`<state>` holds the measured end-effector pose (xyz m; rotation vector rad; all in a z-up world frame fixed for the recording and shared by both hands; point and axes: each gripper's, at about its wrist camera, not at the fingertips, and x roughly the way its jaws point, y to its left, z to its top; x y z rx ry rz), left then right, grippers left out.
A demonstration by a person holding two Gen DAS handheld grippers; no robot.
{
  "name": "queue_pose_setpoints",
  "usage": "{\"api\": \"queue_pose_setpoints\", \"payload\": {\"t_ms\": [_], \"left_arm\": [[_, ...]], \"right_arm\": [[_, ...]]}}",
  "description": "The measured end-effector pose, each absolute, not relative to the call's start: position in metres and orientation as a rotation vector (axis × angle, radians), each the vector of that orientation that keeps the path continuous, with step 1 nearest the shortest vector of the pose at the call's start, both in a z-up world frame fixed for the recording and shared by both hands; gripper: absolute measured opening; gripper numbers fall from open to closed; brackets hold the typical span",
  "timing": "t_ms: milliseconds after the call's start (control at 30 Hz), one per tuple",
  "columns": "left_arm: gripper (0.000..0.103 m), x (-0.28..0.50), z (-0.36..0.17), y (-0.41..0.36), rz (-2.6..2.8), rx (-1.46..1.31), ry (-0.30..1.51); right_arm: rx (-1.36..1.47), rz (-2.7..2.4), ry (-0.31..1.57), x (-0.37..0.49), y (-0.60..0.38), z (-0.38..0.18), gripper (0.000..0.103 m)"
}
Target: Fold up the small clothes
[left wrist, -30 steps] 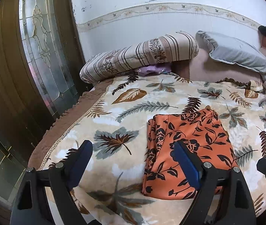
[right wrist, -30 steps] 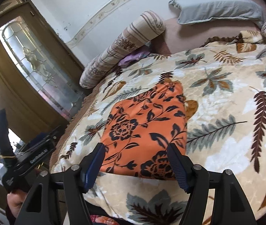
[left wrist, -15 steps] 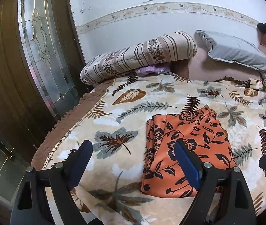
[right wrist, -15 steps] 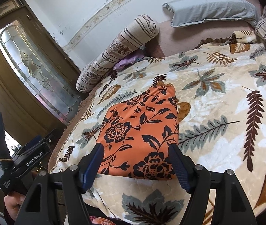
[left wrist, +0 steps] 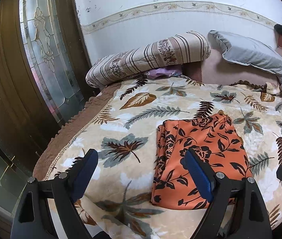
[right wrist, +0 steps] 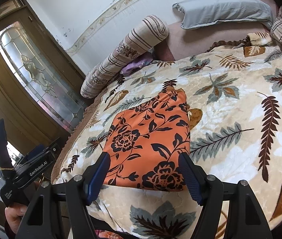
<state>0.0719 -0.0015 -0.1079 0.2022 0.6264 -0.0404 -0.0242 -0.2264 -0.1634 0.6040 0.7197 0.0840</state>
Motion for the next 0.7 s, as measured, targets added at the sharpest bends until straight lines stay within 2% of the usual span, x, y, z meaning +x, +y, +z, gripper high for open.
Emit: {"api": "queue_pose_setpoints", "payload": {"t_ms": [700], "left_arm": [[0.089, 0.100, -0.141, 0.014, -0.053, 0.166, 0.702]], "right_arm": [[0.579, 0.050, 0.793, -0.001, -0.212, -0.182, 0.074]]}}
